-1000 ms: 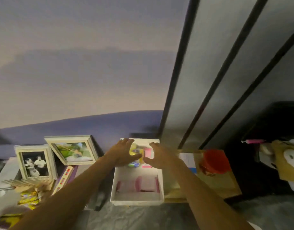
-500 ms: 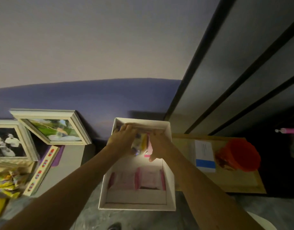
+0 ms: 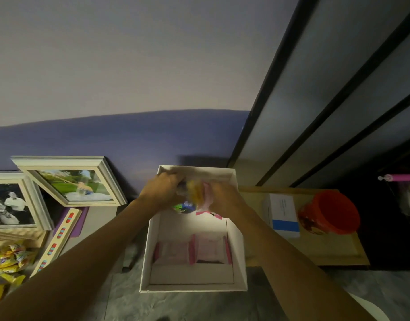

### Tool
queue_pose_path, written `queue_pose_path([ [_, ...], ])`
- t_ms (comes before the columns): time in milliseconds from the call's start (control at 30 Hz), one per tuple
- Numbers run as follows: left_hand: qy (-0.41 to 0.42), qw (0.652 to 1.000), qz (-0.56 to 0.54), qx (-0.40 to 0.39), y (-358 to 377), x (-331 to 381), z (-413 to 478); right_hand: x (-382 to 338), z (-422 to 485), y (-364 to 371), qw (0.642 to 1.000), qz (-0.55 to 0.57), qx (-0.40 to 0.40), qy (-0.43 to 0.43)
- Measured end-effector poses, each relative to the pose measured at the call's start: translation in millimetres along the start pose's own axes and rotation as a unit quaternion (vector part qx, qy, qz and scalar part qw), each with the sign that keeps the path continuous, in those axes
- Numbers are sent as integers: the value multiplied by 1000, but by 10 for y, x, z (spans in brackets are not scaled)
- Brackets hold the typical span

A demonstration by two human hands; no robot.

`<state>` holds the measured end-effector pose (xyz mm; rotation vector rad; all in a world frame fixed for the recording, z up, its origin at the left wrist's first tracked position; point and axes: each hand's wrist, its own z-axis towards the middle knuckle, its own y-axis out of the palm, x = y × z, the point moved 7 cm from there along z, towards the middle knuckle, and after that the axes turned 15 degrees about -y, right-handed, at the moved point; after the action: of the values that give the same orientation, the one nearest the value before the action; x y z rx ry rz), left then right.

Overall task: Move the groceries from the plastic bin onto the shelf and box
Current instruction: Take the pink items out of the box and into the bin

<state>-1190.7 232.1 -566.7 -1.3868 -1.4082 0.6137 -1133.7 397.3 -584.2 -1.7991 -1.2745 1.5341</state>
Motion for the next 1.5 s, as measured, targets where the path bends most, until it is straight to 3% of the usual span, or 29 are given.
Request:
queue_pose_path([
  [267, -42, 984, -169, 41, -890, -34, -378, -62, -504, -781, 986, 134, 93, 19],
  [367, -34, 982, -180, 48, -1298, 177, -636, -180, -882, -1211, 972, 152, 178, 6],
  [600, 42, 976, -208, 42, -2116, 1229, -1498, -511, -2042, -2175, 949, 178, 261, -6],
  [733, 109, 972, -207, 23, -2206, 2038, -1790, -268, -2792, -2481, 923, 201, 328, 22],
  [933, 239, 956, -166, -42, -1703, 3400, -2002, 143, -4349, -2608, 890, 158, 403, 146],
  [1167, 386, 913, -77, -108, -513, 4857, -2390, 780, -6112, -2114, 826, 107, 464, 303],
  [1300, 426, 890, -86, -137, -10, 5550, -3013, 1128, -6875, -1865, 797, 98, 472, 365],
  [1500, 400, 899, -71, -165, 981, 6074, -3181, 1957, -7226, -1365, 778, 154, 471, 386],
])
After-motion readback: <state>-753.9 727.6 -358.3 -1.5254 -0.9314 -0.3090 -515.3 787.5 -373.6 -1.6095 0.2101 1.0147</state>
